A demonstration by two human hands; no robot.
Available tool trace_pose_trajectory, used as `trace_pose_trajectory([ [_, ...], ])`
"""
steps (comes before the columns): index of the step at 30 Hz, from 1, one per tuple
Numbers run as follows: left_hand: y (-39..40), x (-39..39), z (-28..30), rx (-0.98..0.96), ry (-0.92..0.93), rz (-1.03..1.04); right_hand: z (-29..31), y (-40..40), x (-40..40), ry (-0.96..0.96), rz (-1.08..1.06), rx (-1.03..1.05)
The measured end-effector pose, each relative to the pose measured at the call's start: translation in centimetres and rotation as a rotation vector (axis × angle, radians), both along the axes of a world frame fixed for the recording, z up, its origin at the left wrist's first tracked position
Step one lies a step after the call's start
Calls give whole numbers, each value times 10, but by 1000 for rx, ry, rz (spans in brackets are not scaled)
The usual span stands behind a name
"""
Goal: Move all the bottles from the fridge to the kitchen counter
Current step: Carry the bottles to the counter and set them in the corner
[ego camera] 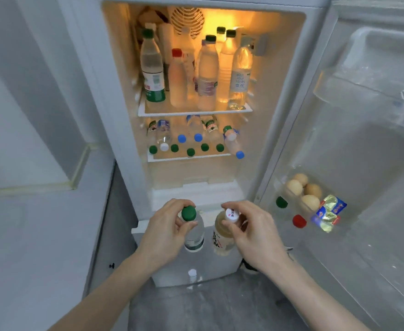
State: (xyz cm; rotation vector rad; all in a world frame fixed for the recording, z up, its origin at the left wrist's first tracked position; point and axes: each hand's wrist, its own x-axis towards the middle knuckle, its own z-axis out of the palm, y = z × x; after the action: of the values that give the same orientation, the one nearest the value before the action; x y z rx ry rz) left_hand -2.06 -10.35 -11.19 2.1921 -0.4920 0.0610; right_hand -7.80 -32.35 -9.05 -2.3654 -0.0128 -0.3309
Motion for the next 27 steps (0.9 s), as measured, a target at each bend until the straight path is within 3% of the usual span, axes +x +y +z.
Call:
trace_pose_trajectory([
  [7, 67, -49, -14, -13, 7, 479, -7, 58, 66, 130, 319, 70],
  [13, 92, -132, -11, -41, 4, 870, -8, 114, 68, 161, 660, 50],
  [19, 97, -256, 3, -53, 20, 1232, -1, 177, 13, 198, 972, 30],
  [27, 81, -448, 9, -79, 1, 1688, 8, 273, -135, 195, 1491, 9],
])
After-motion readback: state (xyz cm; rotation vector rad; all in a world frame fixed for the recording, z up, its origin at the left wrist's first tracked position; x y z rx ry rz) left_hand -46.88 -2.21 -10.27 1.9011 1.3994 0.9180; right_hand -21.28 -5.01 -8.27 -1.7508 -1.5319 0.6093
